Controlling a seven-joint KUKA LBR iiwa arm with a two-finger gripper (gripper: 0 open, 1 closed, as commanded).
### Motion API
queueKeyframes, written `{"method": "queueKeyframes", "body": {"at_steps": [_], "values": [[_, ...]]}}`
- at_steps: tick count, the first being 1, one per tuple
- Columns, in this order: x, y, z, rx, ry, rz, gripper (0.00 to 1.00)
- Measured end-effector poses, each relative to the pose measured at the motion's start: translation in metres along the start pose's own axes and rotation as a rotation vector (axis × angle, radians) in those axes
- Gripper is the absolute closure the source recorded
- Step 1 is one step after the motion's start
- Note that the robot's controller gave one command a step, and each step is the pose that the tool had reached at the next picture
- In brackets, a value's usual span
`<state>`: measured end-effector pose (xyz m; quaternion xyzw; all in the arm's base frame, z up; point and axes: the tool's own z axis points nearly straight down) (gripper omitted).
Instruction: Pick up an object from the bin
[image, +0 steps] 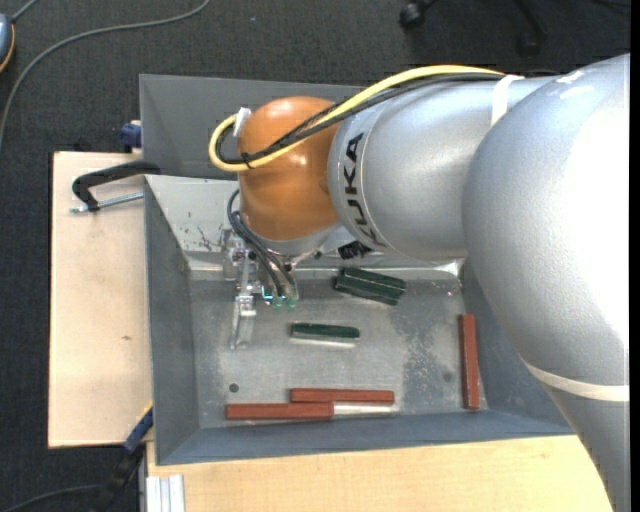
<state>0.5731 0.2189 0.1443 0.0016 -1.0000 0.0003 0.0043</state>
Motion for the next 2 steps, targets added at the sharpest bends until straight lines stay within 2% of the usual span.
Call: {"method": "queueKeyframes", "body": {"at_steps": [1,2], "values": [[-0.030,-0.080,0.010,0.002,-0.009,-0.201,0.00],[-0.007,-0.165,0.077,0.004,-0.001,-0.268,0.00]]}}
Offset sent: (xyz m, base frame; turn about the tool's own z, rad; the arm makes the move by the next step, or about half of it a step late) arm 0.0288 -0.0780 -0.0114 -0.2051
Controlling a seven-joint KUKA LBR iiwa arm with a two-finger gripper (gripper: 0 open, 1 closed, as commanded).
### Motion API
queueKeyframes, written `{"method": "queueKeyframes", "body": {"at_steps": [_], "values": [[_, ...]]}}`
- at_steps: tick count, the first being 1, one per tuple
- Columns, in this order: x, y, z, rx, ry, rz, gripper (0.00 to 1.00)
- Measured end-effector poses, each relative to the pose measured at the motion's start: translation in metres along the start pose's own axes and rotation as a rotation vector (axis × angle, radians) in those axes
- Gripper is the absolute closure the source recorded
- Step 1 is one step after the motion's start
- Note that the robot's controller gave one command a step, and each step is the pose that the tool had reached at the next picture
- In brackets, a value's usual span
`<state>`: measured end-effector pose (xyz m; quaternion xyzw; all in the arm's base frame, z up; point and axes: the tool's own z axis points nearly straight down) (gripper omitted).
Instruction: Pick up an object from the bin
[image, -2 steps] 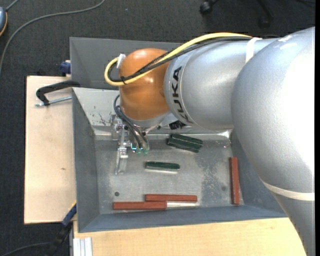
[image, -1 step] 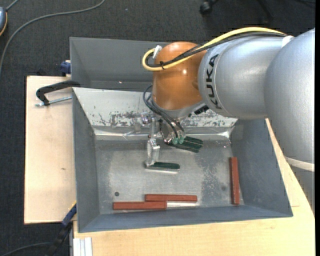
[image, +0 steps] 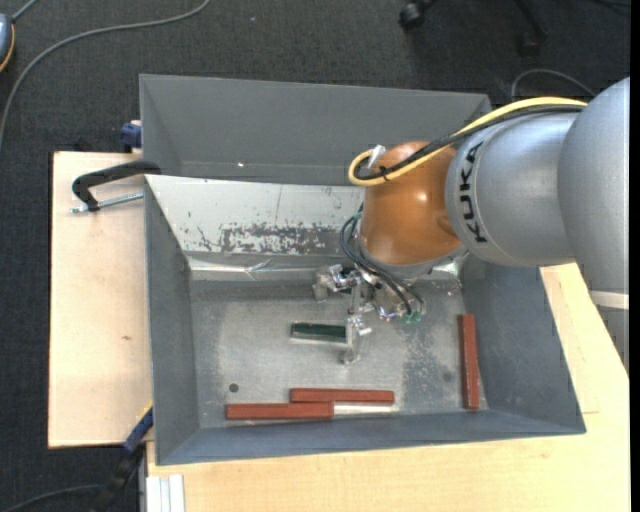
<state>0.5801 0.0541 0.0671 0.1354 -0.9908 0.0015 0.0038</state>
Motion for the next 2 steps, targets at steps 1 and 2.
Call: {"method": "queueKeyframes", "body": {"at_steps": [1,2], "values": [[-0.004,0.005,-0.004,-0.003,-0.009,-0.005,1.00],[-0.007,-0.008,-0.168,0.001,-0.025,-0.032,1.00]]}}
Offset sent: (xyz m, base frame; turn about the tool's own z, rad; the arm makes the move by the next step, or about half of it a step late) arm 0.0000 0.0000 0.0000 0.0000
